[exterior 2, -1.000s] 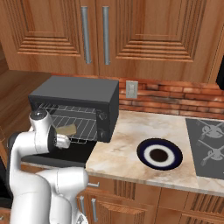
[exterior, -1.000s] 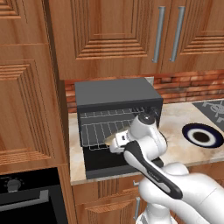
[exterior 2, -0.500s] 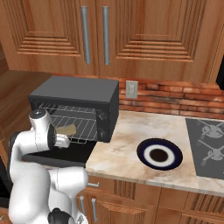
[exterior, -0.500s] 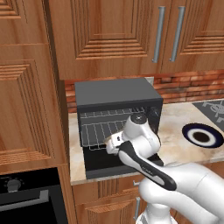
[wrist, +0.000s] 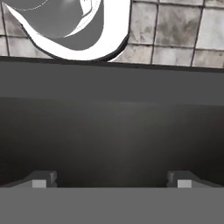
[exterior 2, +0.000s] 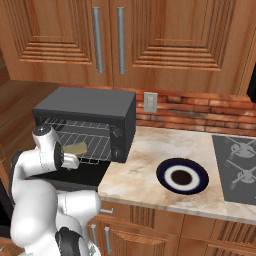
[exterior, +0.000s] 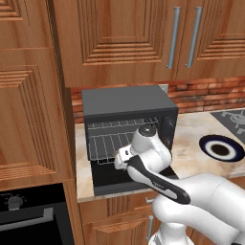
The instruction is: Pull the toaster oven rack outwards. Pick up the baguette from the plate and place it on the toaster oven rack. Close the toaster oven door fully and set the temperature to the lowest setting.
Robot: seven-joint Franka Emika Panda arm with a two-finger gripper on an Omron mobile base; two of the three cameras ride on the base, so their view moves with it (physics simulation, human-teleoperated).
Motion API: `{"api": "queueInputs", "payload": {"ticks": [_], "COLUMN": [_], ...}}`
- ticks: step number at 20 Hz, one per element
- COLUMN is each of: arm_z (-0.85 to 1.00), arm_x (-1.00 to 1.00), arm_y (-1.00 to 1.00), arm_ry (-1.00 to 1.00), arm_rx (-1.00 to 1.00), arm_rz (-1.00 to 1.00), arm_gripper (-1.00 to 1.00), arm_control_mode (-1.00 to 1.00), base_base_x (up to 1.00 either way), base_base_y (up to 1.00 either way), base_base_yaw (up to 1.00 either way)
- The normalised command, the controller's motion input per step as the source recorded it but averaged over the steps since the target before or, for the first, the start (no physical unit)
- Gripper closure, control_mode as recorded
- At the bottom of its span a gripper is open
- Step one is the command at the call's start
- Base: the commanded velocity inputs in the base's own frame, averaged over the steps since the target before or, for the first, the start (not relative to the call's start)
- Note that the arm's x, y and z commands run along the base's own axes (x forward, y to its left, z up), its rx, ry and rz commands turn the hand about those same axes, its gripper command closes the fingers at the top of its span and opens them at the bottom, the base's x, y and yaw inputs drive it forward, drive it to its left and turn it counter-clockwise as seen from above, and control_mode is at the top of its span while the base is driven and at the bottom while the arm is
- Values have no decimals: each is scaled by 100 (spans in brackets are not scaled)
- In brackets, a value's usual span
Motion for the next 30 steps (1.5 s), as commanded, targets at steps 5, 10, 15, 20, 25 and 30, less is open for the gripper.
{"api": "queueInputs", "payload": {"ticks": [5,10,15,20,25,30], "arm_z": [-20,-30,-31,-32,-34,-33], "arm_x": [4,0,0,0,0,0], "arm_y": [0,0,0,-1,-18,-28], "arm_ry": [-6,-12,-12,-9,-7,-5], "arm_rx": [0,0,0,0,0,0], "arm_rz": [0,0,0,0,0,0], "arm_gripper": [-100,-100,-100,-100,-100,-100], "arm_control_mode": [-100,-100,-100,-100,-100,-100], "base_base_x": [0,0,0,0,0,0], "base_base_y": [0,0,0,0,0,0], "base_base_yaw": [0,0,0,0,0,0]}}
